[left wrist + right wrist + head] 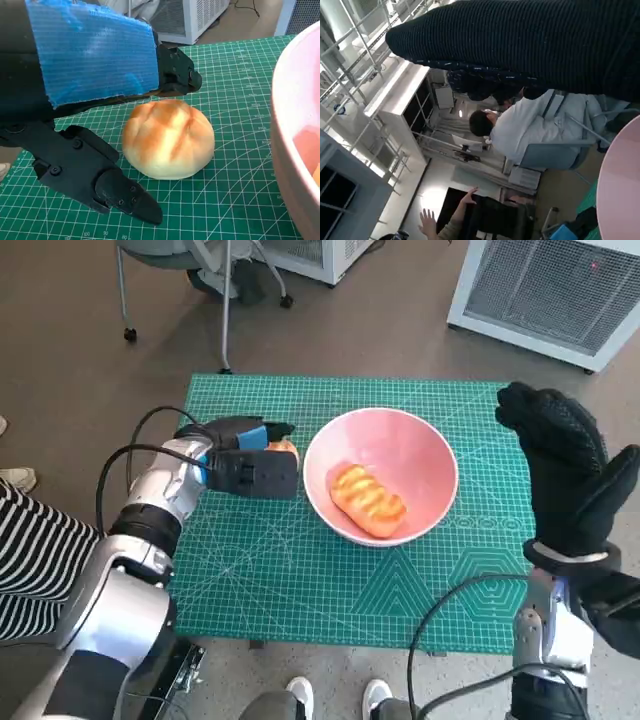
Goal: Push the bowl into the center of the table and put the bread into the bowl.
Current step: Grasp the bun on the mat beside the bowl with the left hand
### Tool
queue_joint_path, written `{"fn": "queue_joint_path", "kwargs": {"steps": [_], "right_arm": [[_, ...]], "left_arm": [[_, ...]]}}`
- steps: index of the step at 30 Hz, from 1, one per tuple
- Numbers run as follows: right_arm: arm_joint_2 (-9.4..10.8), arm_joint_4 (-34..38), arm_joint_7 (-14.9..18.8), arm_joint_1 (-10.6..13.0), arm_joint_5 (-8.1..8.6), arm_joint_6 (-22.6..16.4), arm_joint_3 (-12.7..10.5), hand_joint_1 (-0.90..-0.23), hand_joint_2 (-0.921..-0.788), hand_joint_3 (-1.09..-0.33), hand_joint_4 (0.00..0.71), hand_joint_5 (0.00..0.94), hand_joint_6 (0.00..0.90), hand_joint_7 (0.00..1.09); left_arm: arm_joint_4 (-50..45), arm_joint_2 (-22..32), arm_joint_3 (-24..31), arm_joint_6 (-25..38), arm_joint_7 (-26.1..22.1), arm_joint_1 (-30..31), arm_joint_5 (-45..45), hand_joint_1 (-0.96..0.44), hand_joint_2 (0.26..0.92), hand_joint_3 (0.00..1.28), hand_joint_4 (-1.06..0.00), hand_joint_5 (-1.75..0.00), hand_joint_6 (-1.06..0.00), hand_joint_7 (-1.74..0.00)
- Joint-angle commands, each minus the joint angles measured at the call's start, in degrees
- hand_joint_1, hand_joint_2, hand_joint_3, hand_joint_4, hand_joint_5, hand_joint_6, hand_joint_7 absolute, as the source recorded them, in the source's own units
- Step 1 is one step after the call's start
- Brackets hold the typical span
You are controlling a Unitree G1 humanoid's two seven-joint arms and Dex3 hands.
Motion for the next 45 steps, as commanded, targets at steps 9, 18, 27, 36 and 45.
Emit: {"fn": "queue_joint_path", "kwargs": {"steps": [9,18,27,36,45], "right_arm": [[-0.6,-2.2,-0.9,2.8,-0.26,0.9,-0.3,-0.746,-0.921,-0.732,0.137,0.000,0.062,0.40],[-0.9,-3.9,-1.2,3.5,-0.65,1.3,-0.5,-0.746,-0.921,-0.737,0.135,0.000,0.054,0.41],[-1.0,-4.5,-1.2,3.8,-1.02,1.2,-0.4,-0.745,-0.921,-0.747,0.135,0.000,0.042,0.42],[-1.2,-4.4,-1.1,3.8,-1.05,1.1,-0.4,-0.744,-0.921,-0.759,0.134,0.000,0.033,0.43],[-1.1,-3.6,-0.9,3.3,-1.01,0.9,-0.4,-0.747,-0.921,-0.759,0.134,0.000,0.027,0.44]], "left_arm": [[1.0,-1.2,-0.8,3.9,0.2,0.0,1.0,-0.36,0.773,0.00,-0.13,-0.01,-0.24,-0.01],[1.2,-2.2,-0.8,6.0,0.2,0.2,1.0,-0.31,0.771,0.00,-0.19,-0.03,-0.34,-0.05],[1.2,-2.2,-1.8,5.5,3.3,0.9,1.8,-0.15,0.798,0.01,-0.63,-0.06,-0.66,-0.09],[1.3,-1.8,-3.0,4.3,7.1,1.6,3.4,-0.01,0.910,0.06,-0.74,-1.03,-0.60,-1.08],[1.4,-1.5,-3.3,3.7,8.5,1.8,3.6,0.00,0.920,0.05,-0.69,-1.14,-0.66,-1.14]]}}
